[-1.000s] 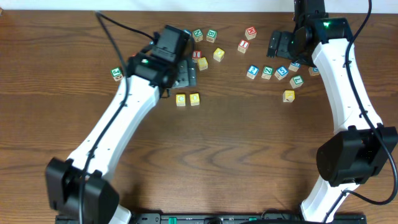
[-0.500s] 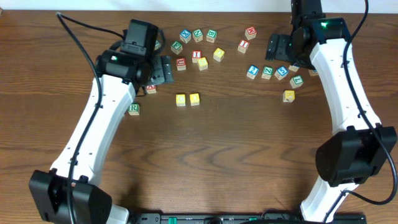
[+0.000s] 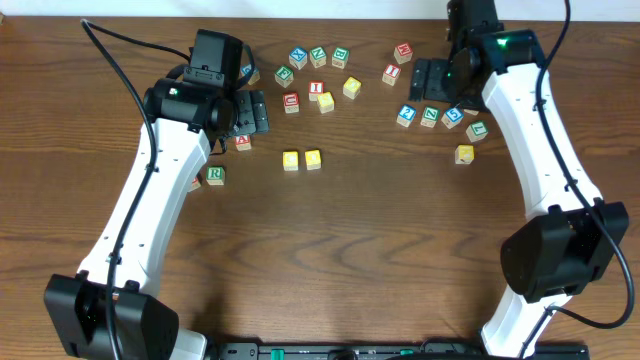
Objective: Spell out CORL
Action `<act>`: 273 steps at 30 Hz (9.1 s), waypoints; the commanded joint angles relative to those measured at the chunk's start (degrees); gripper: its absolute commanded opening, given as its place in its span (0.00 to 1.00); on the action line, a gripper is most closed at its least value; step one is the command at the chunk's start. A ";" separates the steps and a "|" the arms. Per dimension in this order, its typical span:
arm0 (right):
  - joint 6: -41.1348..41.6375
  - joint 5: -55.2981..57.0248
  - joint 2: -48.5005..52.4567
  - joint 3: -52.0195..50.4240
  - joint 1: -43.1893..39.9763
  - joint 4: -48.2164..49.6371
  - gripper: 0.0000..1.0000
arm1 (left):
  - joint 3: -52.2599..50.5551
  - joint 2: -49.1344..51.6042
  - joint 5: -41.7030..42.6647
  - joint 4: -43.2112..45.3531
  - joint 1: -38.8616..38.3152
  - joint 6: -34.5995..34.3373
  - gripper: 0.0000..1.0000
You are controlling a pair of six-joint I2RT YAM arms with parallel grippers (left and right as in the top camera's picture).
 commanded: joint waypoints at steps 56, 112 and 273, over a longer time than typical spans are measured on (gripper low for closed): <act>1.97 -7.89 0.50 1.55 0.42 0.15 0.99 | 0.48 0.46 0.55 4.07 4.48 1.25 0.96; 1.22 -7.65 0.50 0.37 1.16 -0.20 0.99 | -0.66 21.86 2.80 -4.98 6.60 -1.40 0.68; -2.58 2.62 0.50 0.37 -8.70 -4.70 0.99 | -6.82 27.08 0.90 26.29 -20.76 -11.89 0.47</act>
